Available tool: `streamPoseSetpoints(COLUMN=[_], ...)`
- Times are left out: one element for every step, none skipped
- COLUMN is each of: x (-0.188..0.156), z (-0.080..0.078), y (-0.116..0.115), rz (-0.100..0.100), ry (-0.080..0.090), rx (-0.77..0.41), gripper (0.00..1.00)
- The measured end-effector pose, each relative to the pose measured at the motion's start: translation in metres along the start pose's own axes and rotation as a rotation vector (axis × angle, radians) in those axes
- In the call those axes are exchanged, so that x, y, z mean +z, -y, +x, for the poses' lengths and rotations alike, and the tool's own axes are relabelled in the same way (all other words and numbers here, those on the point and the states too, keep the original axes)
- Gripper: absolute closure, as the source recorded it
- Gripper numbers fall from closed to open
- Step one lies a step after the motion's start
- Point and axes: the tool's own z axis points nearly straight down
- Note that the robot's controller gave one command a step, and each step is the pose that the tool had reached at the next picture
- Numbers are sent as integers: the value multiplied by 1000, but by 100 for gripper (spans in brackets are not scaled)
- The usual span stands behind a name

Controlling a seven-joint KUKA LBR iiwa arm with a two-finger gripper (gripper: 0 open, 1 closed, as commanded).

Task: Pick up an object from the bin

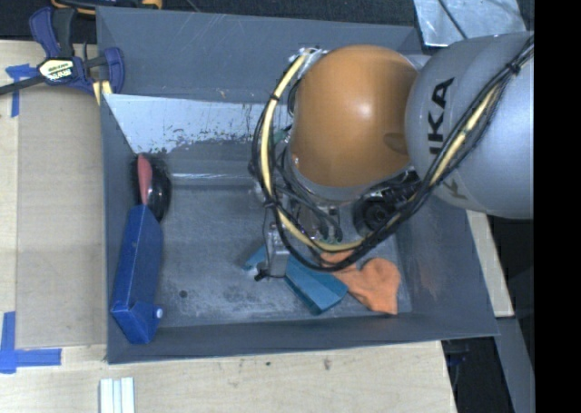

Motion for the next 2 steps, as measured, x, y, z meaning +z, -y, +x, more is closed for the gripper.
streamPoseSetpoints(x=[41,73], z=[-7,-11], y=[14,29], rz=[-2,2], ry=[8,-6], rx=[-25,72], gripper=[0,0])
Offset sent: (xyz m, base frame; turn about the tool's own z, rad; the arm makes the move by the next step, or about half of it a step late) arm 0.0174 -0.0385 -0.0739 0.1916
